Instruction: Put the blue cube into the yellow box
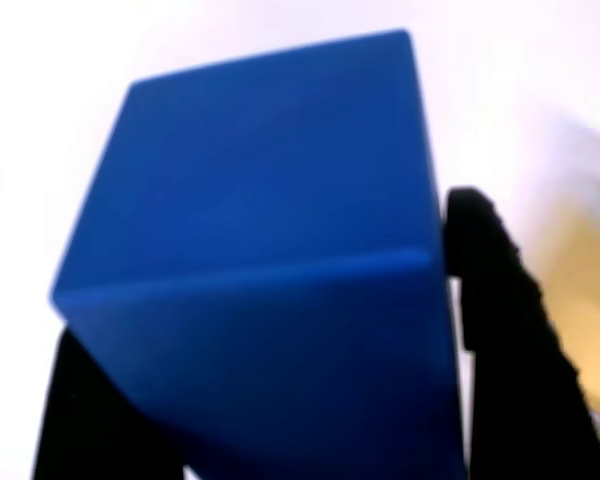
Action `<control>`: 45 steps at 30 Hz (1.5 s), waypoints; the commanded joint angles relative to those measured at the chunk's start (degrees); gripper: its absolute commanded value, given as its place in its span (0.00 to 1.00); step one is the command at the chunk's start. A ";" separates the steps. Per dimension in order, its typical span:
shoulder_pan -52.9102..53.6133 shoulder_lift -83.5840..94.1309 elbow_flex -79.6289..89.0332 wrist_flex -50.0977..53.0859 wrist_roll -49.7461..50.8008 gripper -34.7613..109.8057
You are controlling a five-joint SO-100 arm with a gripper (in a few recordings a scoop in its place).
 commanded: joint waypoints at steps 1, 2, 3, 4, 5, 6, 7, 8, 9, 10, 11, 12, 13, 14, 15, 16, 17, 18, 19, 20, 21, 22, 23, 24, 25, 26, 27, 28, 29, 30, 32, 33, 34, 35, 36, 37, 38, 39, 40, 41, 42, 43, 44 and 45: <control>10.81 11.43 2.64 -0.62 -2.11 0.33; 12.74 12.30 4.22 -1.14 -2.02 0.33; 14.41 13.27 5.71 -1.58 -1.93 0.33; 15.91 14.15 7.56 -1.76 -2.02 0.33; 17.31 15.03 9.58 -2.11 -2.11 0.33; 18.63 15.91 11.95 -2.64 -2.11 0.33; 19.69 16.70 14.06 -3.16 -2.20 0.33; 20.65 17.58 16.61 -4.22 -2.20 0.33; 21.45 18.37 19.16 -5.54 -2.11 0.33; 22.24 19.16 21.71 -6.68 -2.11 0.33; 22.85 19.69 23.99 -7.91 -1.93 0.33; 23.38 20.30 26.10 -8.96 -1.85 0.33; 23.82 20.83 28.04 -9.58 -1.67 0.33; 24.26 21.36 29.79 -10.02 -1.32 0.33; 24.61 21.88 31.55 -10.20 -1.32 0.33; 24.87 22.50 33.40 -10.46 -1.32 0.33; 25.05 22.94 35.16 -10.99 -1.05 0.33; 25.14 23.29 37.00 -11.69 -0.88 0.33; 25.22 23.64 38.94 -12.48 -0.70 0.33; 25.31 23.73 40.52 -13.18 -0.53 0.33; 25.40 23.91 41.92 -13.80 -0.62 0.33; 25.58 23.91 43.51 -14.77 -0.70 0.33; 25.66 23.82 44.65 -15.64 -0.44 0.33; 25.66 23.55 45.70 -16.44 -0.44 0.33; 25.75 23.29 46.76 -17.31 -0.26 0.33; 25.75 22.94 47.64 -18.19 -0.09 0.33; 25.75 22.59 48.52 -18.98 0.00 0.33; 25.75 22.24 49.39 -19.86 0.00 0.33; 25.84 21.88 50.27 -20.74 0.09 0.33; 25.84 21.53 51.15 -21.62 0.18 0.33; 25.84 20.39 52.56 -23.55 0.18 0.33; 25.93 19.78 53.35 -24.79 0.09 0.33; 26.02 19.16 54.23 -26.02 -0.18 0.33; 26.10 18.54 54.93 -27.42 -0.18 0.33; 26.19 17.93 55.72 -28.56 -0.44 0.33; 26.28 17.49 56.25 -29.53 -0.62 0.33; 26.28 17.05 56.87 -30.67 -0.53 0.33; 26.28 16.70 57.57 -31.82 -0.44 0.33; 26.28 16.26 58.36 -32.96 -0.44 0.33; 26.28 15.82 59.15 -34.10 -0.26 0.33; 26.28 15.29 60.12 -35.24 -0.35 0.33; 26.28 14.94 60.91 -36.12 -0.53 0.33; 26.28 14.68 61.79 -37.27 -0.53 0.33; 26.28 14.41 62.58 -38.06 -0.62 0.33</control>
